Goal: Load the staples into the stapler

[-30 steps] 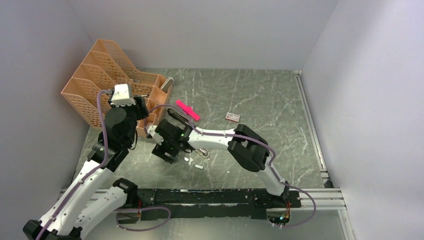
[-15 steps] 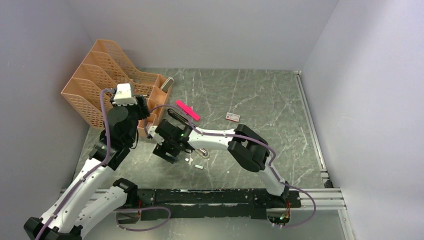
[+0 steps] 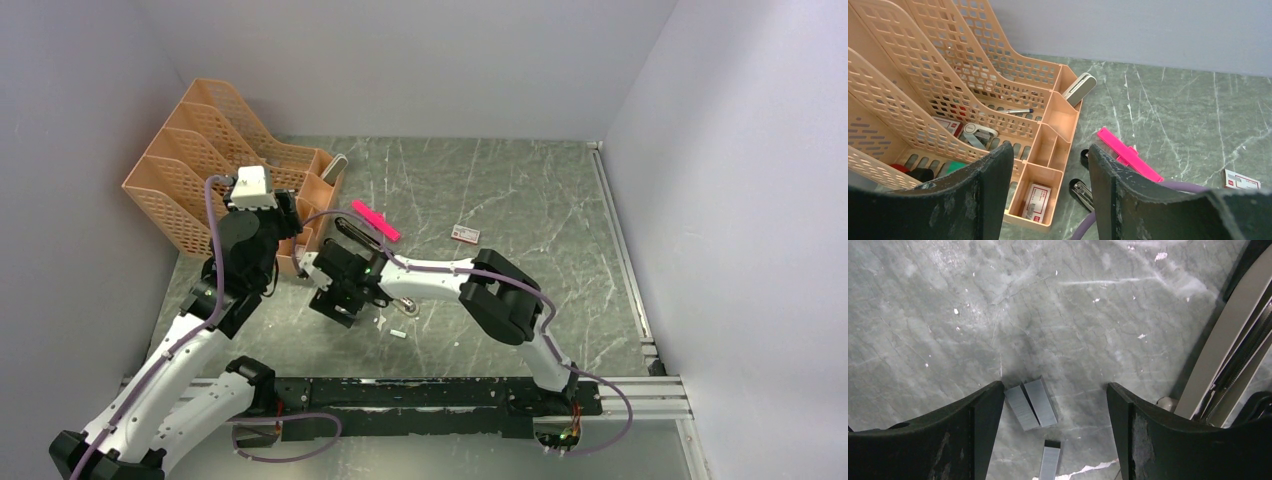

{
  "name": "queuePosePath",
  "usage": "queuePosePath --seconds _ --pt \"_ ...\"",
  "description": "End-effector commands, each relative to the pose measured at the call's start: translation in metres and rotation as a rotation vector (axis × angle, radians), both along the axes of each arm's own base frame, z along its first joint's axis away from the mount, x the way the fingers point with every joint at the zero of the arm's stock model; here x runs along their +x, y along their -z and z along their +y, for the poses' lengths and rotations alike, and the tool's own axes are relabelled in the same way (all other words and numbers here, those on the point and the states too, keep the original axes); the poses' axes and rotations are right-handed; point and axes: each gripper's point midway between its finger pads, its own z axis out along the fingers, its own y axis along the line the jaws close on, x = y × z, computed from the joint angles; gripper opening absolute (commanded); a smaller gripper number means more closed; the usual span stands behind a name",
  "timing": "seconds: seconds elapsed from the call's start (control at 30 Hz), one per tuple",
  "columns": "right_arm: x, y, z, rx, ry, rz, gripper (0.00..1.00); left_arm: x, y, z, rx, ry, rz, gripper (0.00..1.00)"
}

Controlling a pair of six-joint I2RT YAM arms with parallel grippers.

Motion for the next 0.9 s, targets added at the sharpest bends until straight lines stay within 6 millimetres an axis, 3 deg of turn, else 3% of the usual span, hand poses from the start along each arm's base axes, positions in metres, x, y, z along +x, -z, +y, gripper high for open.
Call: queuePosePath --seconds 0.0,0.37,0.6,0.87 --pt "-0.005 0.013 -0.032 -0.105 0.010 0.007 0.78 0.000 -0.011 0.000 -0.010 0.007 -0.020 0.61" --pt "-0.008 0.006 -0.036 -0.073 0.016 0.032 0.78 0.001 -0.009 -0.001 -0.008 0.012 -0.012 0.61" --pt "-0.014 -0.008 -0.010 0.039 -0.034 0.069 0.81 0.002 -0.009 -0.002 -0.009 0.016 -0.011 0.62" --pt "-0.007 -0.001 0.010 0.052 -0.027 0.070 0.81 0.001 -0.009 -0.001 -0.008 0.014 -0.012 0.62"
